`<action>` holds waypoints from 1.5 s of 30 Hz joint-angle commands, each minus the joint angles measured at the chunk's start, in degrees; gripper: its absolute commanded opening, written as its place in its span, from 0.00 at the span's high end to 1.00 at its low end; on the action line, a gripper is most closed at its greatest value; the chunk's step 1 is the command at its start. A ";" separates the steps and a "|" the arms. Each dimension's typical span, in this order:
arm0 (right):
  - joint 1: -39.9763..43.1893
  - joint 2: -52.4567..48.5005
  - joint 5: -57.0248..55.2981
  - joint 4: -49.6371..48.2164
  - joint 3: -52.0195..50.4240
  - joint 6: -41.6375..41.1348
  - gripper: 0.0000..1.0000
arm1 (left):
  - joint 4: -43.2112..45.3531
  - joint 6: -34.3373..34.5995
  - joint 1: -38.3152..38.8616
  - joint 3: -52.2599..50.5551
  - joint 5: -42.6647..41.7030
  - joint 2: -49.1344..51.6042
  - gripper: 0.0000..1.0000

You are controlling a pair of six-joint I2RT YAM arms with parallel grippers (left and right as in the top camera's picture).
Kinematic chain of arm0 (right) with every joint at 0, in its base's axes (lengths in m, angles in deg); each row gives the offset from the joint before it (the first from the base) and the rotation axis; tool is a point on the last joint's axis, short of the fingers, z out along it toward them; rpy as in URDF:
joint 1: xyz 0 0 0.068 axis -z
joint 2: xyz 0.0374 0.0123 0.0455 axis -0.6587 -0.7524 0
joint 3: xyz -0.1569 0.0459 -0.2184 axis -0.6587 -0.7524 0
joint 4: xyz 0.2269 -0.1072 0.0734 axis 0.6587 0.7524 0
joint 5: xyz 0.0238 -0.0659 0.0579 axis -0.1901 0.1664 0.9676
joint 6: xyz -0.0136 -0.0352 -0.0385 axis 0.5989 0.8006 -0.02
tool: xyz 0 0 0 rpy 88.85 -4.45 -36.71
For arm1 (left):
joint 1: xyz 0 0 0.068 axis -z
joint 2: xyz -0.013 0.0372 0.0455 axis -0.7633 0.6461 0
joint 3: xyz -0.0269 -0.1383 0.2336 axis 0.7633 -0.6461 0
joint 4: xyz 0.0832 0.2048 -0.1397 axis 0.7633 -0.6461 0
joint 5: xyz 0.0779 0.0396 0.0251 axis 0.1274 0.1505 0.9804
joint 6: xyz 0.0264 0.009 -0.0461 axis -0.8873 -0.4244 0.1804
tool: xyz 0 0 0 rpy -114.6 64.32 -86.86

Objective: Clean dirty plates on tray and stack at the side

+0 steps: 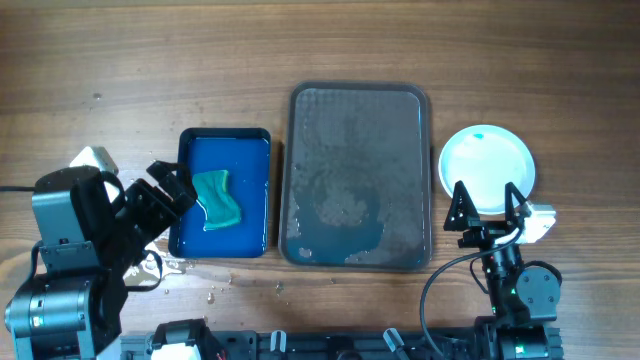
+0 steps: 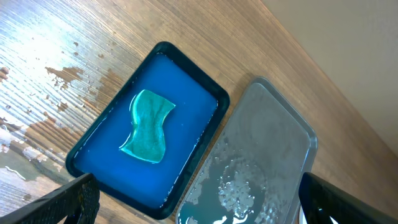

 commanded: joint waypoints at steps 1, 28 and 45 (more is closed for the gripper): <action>-0.24 0.72 0.48 -0.35 -0.13 0.13 0.00 | 0.09 -1.31 -0.17 0.39 -0.66 -0.28 0.00; -0.24 0.72 0.48 -0.35 -0.13 0.11 0.00 | 64.83 -8.61 4.02 -69.20 -4.94 -48.17 0.00; -0.24 0.72 0.48 -0.35 -0.13 0.11 0.00 | 64.83 -8.61 4.02 -69.20 -4.94 -48.13 0.00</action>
